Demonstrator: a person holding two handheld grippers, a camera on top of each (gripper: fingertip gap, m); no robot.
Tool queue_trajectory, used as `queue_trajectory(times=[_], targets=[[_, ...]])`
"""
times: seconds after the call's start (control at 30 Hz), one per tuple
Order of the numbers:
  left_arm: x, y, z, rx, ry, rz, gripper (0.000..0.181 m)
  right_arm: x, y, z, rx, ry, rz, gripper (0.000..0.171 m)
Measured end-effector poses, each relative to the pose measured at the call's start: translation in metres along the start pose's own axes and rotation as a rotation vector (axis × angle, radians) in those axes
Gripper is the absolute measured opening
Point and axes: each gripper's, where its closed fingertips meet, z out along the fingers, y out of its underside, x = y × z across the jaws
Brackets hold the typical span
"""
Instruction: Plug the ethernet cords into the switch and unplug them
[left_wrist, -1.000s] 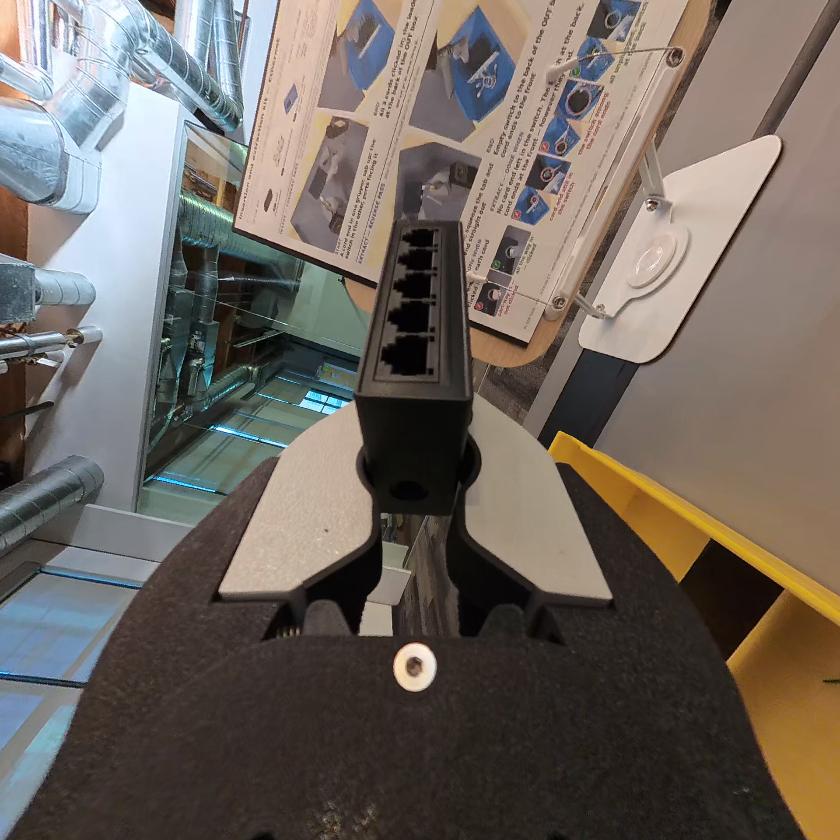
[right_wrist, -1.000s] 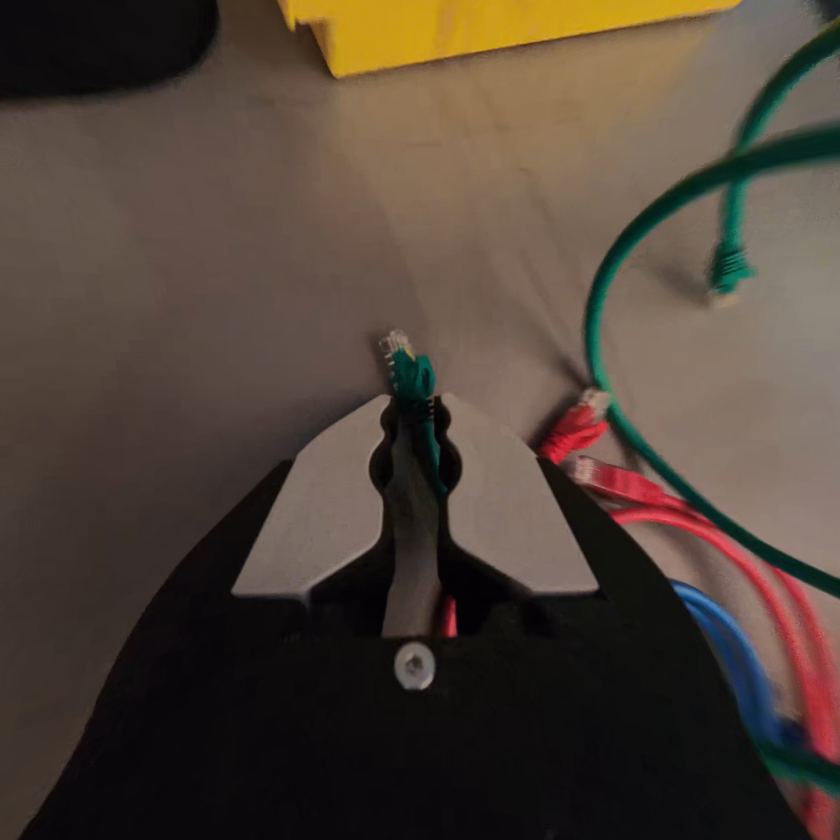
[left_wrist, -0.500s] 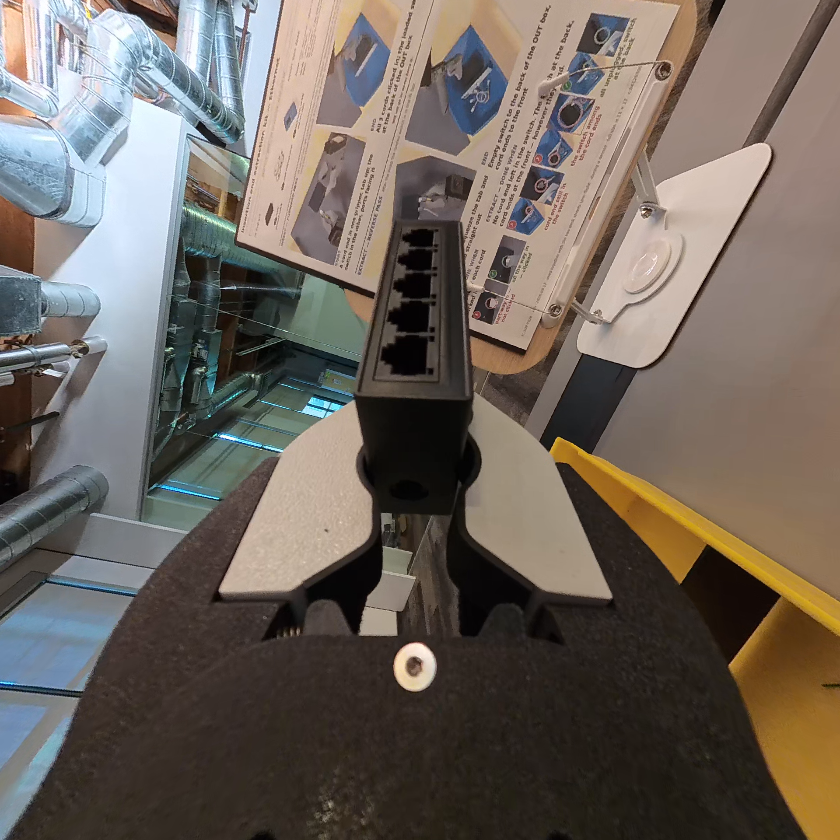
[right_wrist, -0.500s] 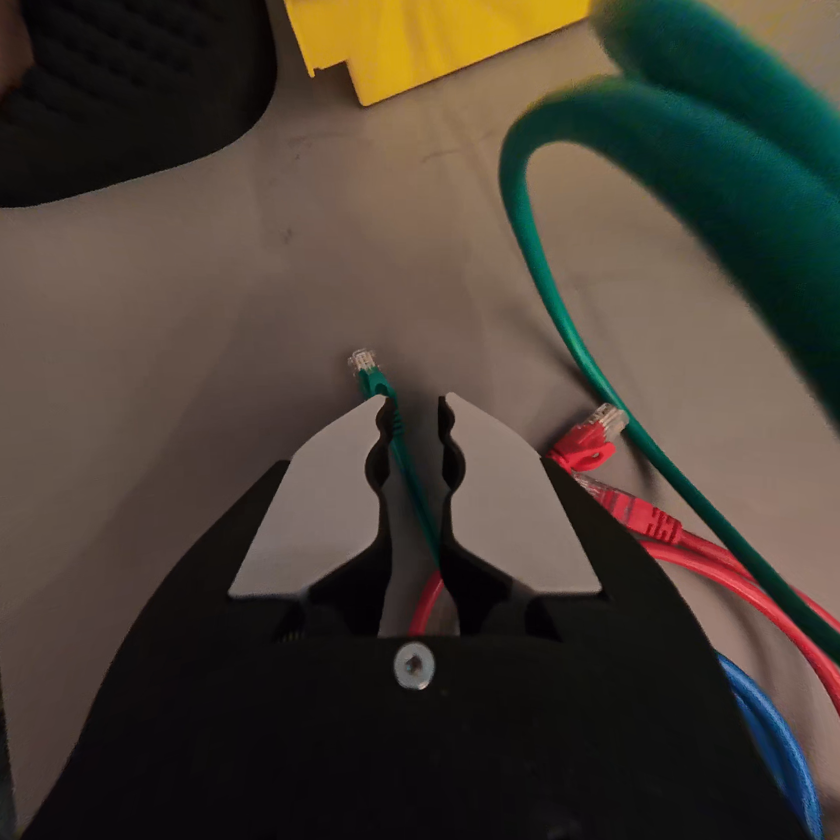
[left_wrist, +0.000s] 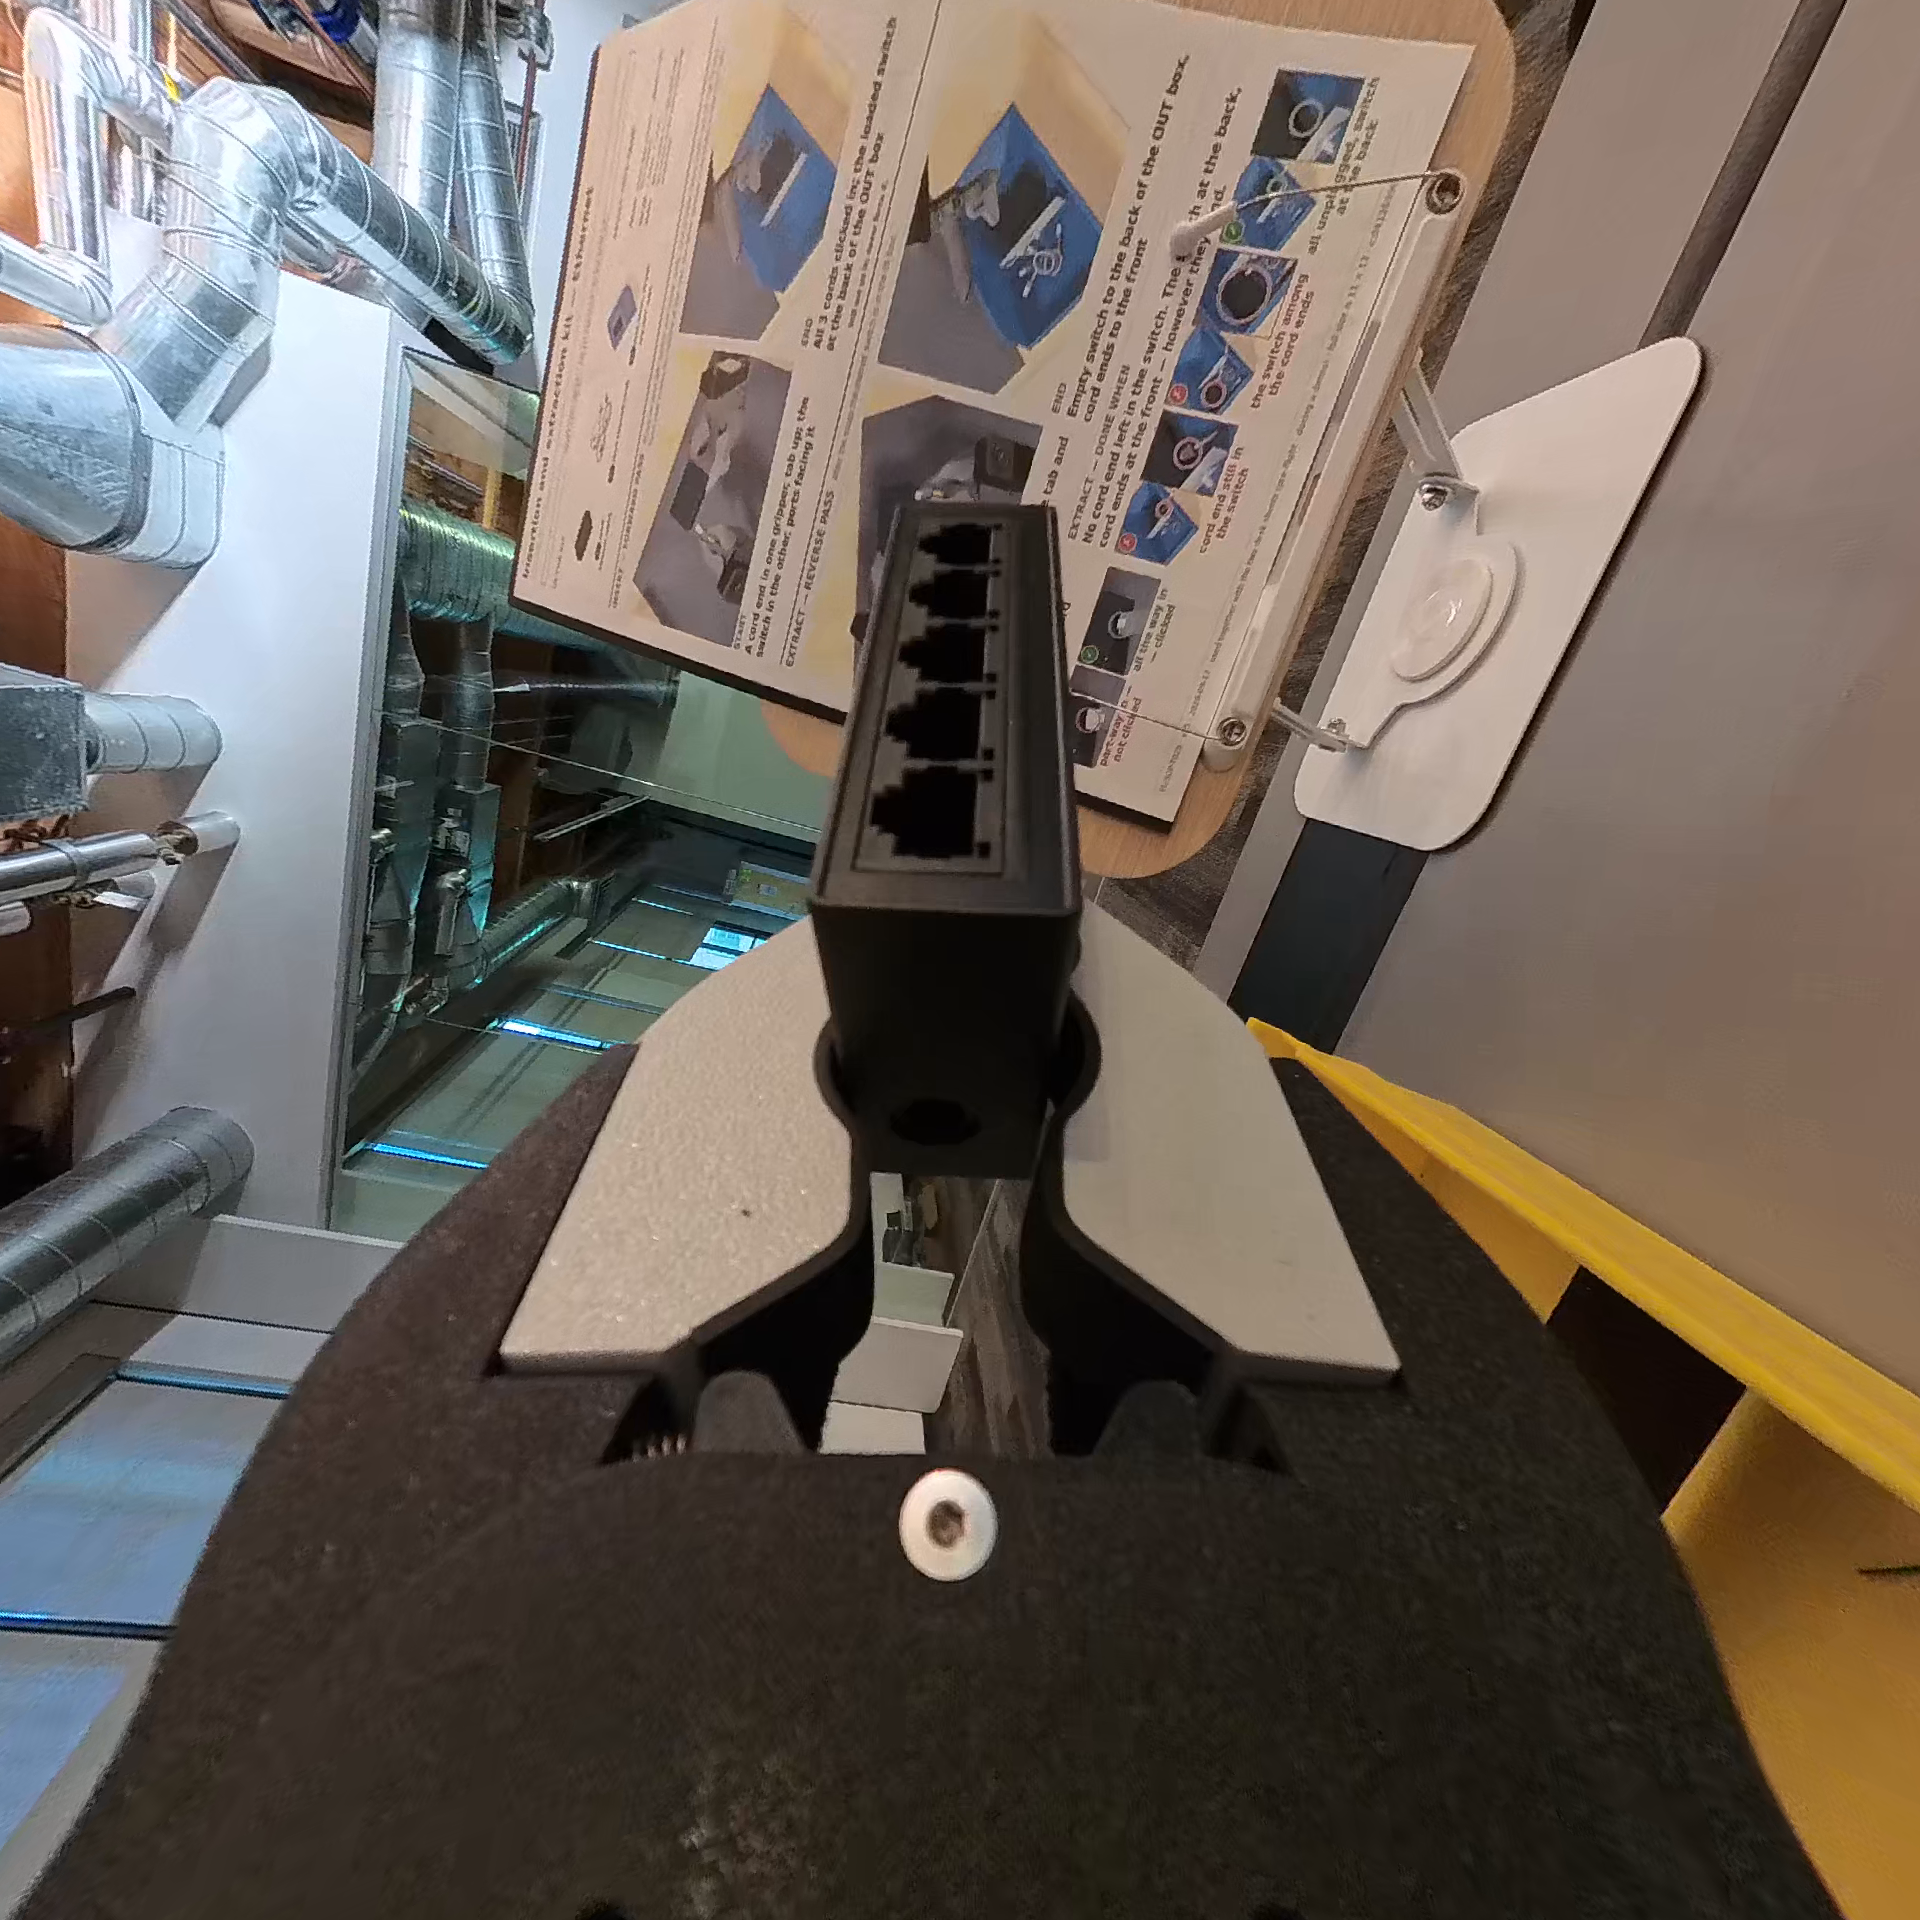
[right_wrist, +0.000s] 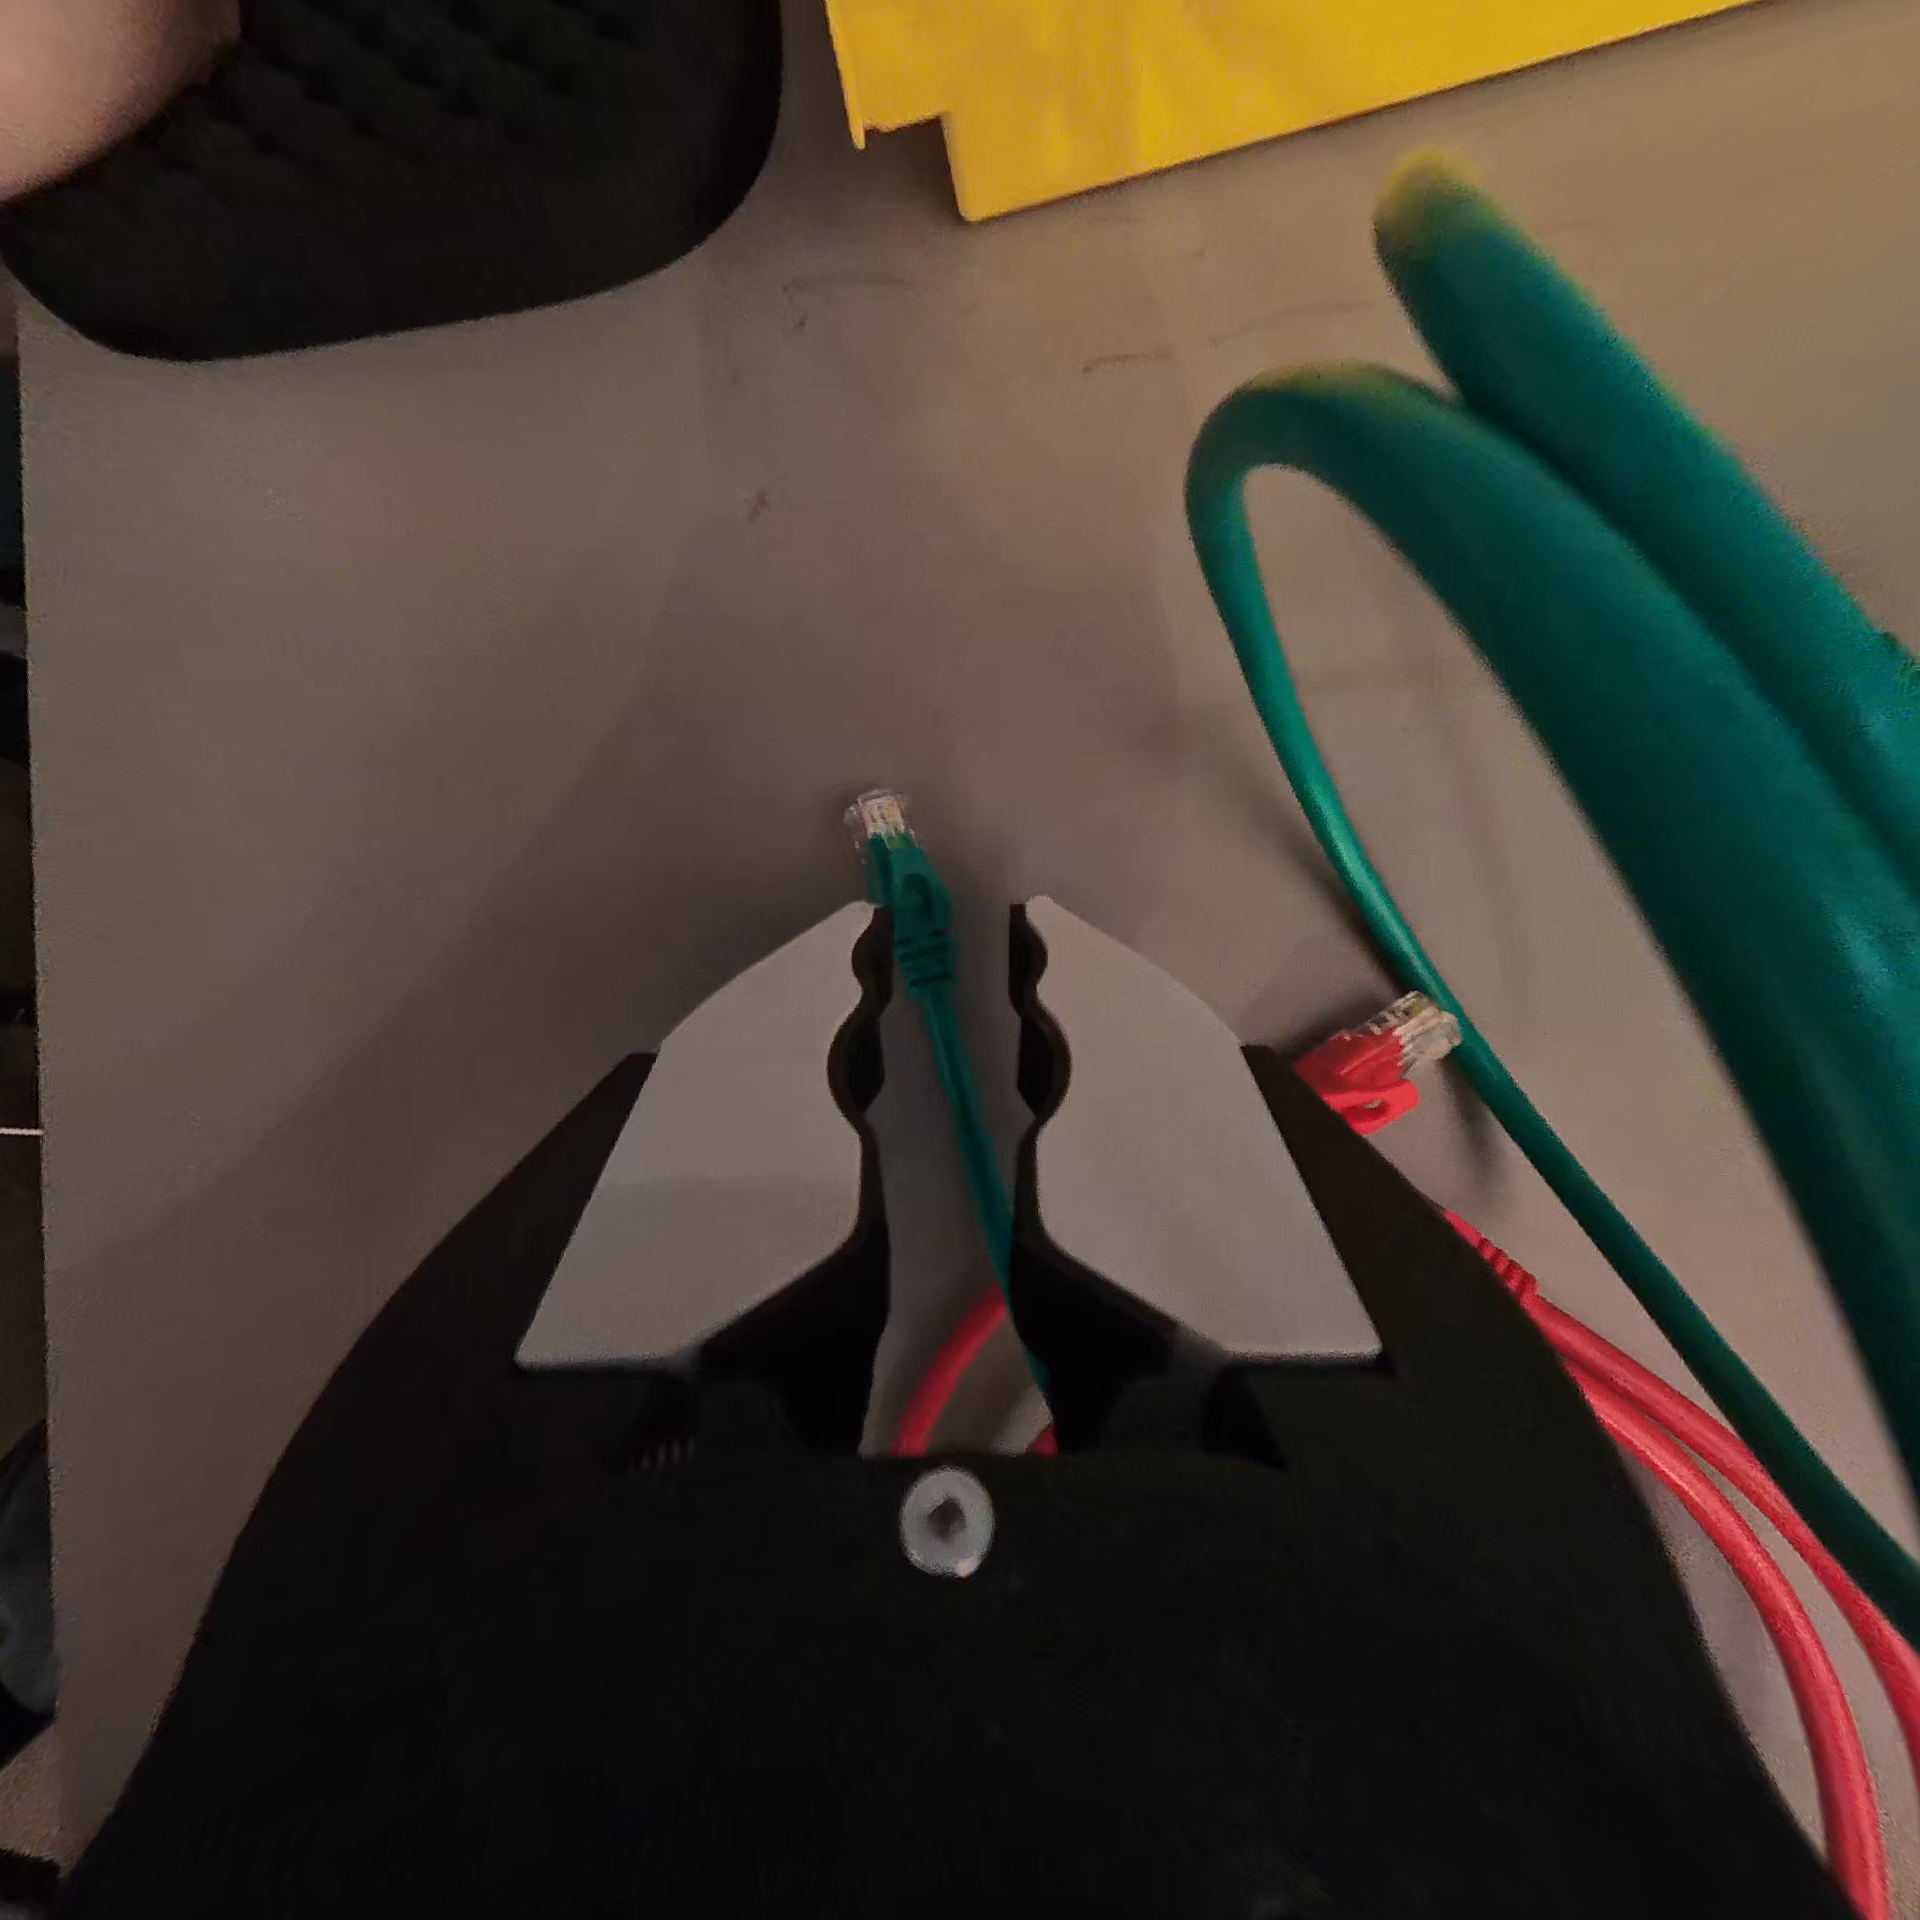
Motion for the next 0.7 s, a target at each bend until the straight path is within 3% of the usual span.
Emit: queue_trajectory(times=[0.7], targets=[[0.002, -0.004, 0.0, 0.009, 0.002, 0.008, 0.029, -0.018, 0.006, 0.012, -0.065, -0.154, -0.066, 0.022]])
